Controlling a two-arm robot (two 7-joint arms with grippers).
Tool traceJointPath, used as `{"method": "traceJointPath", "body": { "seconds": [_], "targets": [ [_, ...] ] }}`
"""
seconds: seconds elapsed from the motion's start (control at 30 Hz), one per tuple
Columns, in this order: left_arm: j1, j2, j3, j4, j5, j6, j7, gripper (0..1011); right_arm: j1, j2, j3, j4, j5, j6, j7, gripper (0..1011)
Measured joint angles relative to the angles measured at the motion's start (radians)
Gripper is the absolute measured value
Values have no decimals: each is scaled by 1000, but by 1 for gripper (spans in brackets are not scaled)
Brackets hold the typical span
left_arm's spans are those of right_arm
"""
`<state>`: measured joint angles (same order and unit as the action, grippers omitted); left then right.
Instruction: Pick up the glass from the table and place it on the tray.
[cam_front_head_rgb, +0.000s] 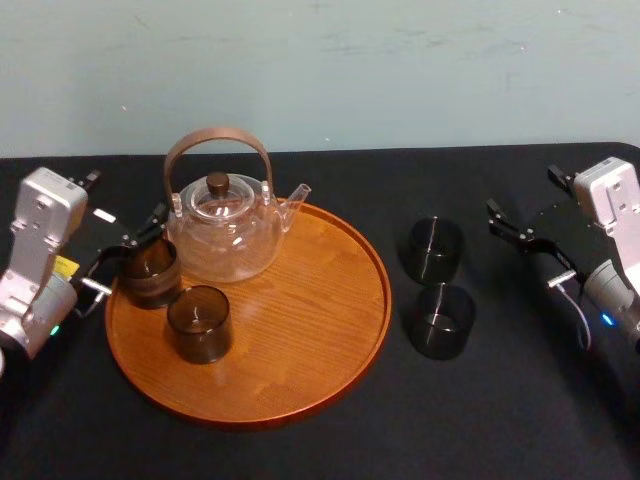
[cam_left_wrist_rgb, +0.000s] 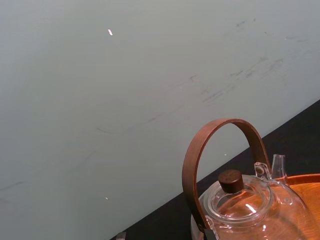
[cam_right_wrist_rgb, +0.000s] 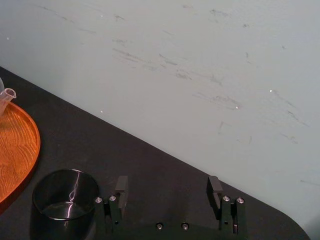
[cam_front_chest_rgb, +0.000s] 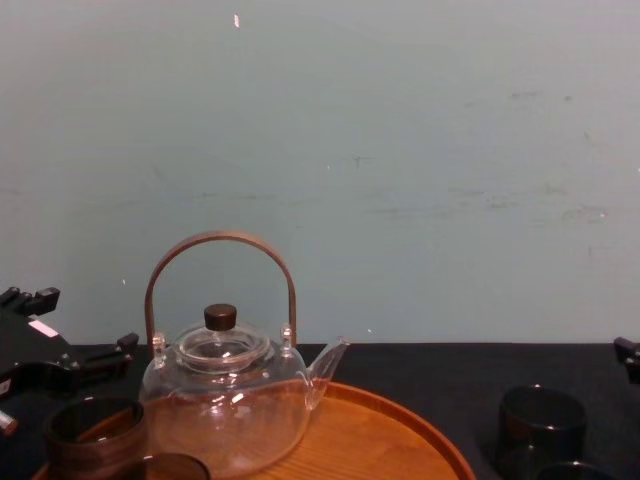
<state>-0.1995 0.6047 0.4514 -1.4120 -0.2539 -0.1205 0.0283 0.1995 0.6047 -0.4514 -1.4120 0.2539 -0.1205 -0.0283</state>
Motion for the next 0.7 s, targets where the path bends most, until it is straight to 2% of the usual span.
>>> {"method": "traceJointPath", "body": {
  "seconds": [0.7],
  "targets": [
    [0,0,0,0,0,0,0,1001,0,0,0,0,0,0,0,1002]
  ]
}}
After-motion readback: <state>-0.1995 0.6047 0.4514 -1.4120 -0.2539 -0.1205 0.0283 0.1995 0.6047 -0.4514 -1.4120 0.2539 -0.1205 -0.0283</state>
